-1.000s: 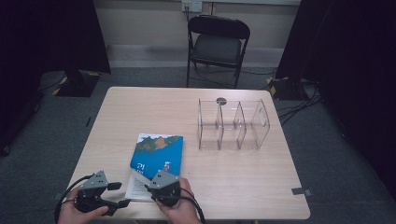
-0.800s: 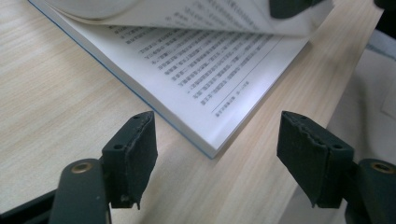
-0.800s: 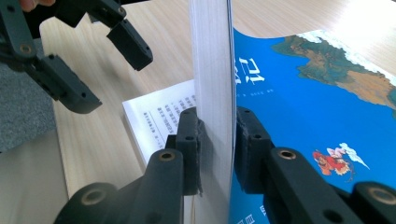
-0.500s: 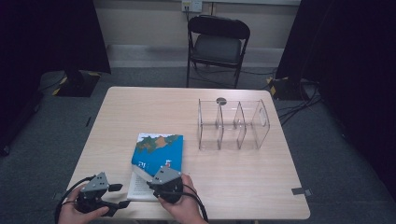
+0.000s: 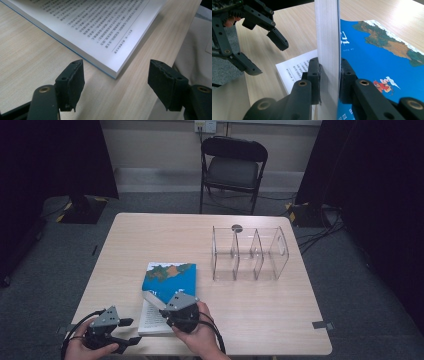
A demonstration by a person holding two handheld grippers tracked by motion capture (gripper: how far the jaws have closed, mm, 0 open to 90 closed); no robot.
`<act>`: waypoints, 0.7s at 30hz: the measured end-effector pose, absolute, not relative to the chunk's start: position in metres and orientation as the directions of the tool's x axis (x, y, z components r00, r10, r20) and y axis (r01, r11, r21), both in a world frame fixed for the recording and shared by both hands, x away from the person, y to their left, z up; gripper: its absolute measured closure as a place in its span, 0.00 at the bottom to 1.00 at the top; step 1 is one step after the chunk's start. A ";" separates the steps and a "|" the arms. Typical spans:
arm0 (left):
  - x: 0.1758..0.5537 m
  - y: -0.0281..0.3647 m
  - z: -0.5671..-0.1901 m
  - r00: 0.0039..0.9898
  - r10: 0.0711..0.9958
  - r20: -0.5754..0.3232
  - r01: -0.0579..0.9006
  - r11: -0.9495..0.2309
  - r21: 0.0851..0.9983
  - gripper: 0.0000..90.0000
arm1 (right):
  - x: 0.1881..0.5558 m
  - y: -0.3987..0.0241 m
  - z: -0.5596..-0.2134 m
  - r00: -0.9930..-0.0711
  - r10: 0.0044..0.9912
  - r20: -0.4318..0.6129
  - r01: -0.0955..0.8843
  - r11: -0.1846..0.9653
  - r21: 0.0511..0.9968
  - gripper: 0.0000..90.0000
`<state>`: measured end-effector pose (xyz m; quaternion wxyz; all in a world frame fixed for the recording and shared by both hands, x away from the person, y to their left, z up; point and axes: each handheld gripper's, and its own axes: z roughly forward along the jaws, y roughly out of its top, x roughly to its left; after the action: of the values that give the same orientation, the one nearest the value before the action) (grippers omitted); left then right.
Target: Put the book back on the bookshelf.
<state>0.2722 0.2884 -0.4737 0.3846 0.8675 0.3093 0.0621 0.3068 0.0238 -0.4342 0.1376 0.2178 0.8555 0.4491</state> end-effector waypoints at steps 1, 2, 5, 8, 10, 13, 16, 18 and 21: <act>0.273 0.288 -0.474 0.802 0.584 -0.127 0.486 -0.513 0.707 0.31 | 0.307 0.023 -0.433 -0.866 0.499 -0.039 0.252 0.503 0.827 0.84; 0.273 0.288 -0.475 0.800 0.586 -0.127 0.487 -0.512 0.708 0.31 | 0.307 0.023 -0.433 -0.866 0.499 -0.039 0.252 0.503 0.827 0.84; 0.273 0.285 -0.476 0.801 0.585 -0.126 0.490 -0.520 0.700 0.30 | 0.308 0.023 -0.431 -0.866 0.498 -0.039 0.254 0.506 0.824 0.84; 0.273 0.282 -0.478 0.805 0.578 -0.131 0.492 -0.528 0.693 0.29 | 0.308 0.024 -0.430 -0.867 0.497 -0.038 0.255 0.508 0.823 0.84; 0.273 0.280 -0.479 0.807 0.575 -0.130 0.490 -0.531 0.691 0.29 | 0.309 0.023 -0.430 -0.867 0.497 -0.037 0.256 0.507 0.823 0.84; 0.274 0.280 -0.479 0.809 0.574 -0.125 0.486 -0.534 0.693 0.28 | 0.310 0.023 -0.428 -0.867 0.496 -0.033 0.258 0.505 0.823 0.84; 0.274 0.280 -0.480 0.809 0.576 -0.122 0.484 -0.534 0.693 0.27 | 0.311 0.023 -0.426 -0.867 0.498 -0.031 0.261 0.505 0.823 0.84; 0.274 0.279 -0.480 0.809 0.576 -0.119 0.485 -0.538 0.690 0.27 | 0.311 0.023 -0.425 -0.866 0.499 -0.027 0.265 0.504 0.822 0.84; 0.274 0.277 -0.481 0.806 0.580 -0.117 0.490 -0.544 0.681 0.26 | 0.312 0.023 -0.424 -0.866 0.499 -0.024 0.267 0.502 0.822 0.84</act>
<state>0.2744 0.2771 -0.4809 0.3673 0.8765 0.3052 0.0609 0.3124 0.0229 -0.4235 0.1302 0.2237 0.8568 0.4459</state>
